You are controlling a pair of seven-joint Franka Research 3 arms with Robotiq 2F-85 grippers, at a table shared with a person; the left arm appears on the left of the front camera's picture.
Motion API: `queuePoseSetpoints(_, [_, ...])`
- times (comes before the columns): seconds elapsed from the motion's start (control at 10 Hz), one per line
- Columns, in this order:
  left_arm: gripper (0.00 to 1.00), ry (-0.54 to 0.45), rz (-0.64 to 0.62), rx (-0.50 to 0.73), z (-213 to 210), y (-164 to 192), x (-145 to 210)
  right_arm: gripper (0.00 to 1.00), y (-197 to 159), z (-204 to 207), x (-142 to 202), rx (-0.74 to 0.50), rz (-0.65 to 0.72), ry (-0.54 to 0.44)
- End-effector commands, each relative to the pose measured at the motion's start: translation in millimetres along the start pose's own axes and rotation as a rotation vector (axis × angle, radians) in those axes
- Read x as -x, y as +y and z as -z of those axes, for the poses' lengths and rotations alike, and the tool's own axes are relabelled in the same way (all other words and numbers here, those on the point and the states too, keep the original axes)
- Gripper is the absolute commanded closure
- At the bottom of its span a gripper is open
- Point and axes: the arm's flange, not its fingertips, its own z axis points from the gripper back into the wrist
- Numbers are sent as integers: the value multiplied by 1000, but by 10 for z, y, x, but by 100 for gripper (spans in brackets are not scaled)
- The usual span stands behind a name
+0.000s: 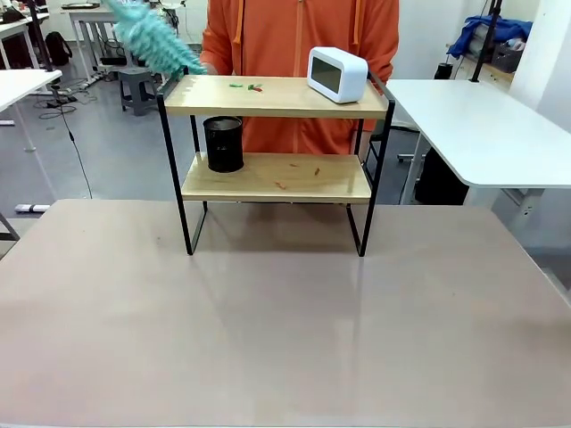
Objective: Clean the shelf.
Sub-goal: Pick up the Duster from the human.
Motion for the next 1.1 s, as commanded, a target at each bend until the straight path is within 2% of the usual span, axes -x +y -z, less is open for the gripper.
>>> queuePoseSetpoints(0.0, [0, -17, 19, 24, 20, 32, -12, 0, -24, 6, -24, -12, -4, -13])
queuePoseSetpoints(0.2, [0, -5, -2, 1, -13, 16, 2, 0, -24, 6, -24, -12, -4, -13])
queuePoseSetpoints(0.3, [0, 62, -121, 48, -66, 51, -171, 0, -24, 6, -24, -12, -4, -13])
queuePoseSetpoints(0.4, [0, 223, -268, 90, -67, 55, -407, 0, -24, 6, -24, -12, -4, -13])
queuePoseSetpoints(0.5, [0, 271, -300, 83, -19, 1, -627, 0, -24, 6, -24, -12, -4, -13])
queuePoseSetpoints(0.8, [0, 325, -350, 104, 425, -138, -1406, 0, -24, 6, -24, -12, -4, -13])
queuePoseSetpoints(1.0, [0, 343, -399, 113, 775, -52, -1734, 0, -24, 6, -24, -12, -4, -13])
